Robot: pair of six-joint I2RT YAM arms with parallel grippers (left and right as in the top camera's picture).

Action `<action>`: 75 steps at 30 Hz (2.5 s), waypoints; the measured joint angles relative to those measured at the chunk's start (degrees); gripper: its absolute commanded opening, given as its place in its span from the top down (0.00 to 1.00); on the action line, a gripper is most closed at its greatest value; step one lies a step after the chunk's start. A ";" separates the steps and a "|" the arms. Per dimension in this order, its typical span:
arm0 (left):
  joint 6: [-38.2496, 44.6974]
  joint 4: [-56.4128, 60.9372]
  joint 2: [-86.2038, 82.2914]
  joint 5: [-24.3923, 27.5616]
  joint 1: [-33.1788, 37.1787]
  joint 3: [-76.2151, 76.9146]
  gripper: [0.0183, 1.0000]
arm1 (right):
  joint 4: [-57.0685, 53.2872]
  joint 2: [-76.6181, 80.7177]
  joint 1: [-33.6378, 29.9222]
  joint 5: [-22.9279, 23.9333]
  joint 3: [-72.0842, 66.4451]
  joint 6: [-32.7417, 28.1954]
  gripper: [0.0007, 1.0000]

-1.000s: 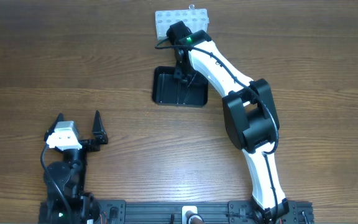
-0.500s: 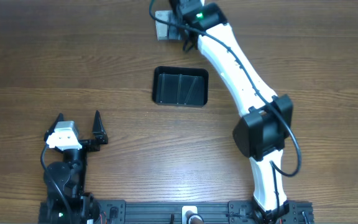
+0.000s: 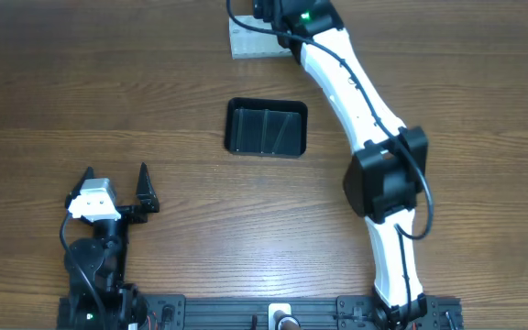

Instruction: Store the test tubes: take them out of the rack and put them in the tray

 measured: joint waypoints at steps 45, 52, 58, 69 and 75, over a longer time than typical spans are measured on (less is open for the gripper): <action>0.00 0.00 0.00 0.00 0.00 0.00 0.00 | 7.87 9.92 0.09 1.86 -0.04 -3.06 0.21; 0.00 0.00 0.00 0.00 0.00 0.00 0.00 | 8.02 10.45 0.09 1.84 -0.04 -3.17 0.30; 0.00 0.00 0.00 0.00 0.00 0.00 0.00 | 8.00 11.06 0.09 1.86 -0.04 -3.30 0.65; 0.00 0.00 0.00 0.00 0.00 0.00 0.00 | 8.13 11.08 0.09 1.88 -0.04 -3.10 0.80; 0.00 0.02 0.00 0.00 0.00 0.00 0.00 | 9.03 11.08 0.09 1.88 -0.04 -3.10 0.84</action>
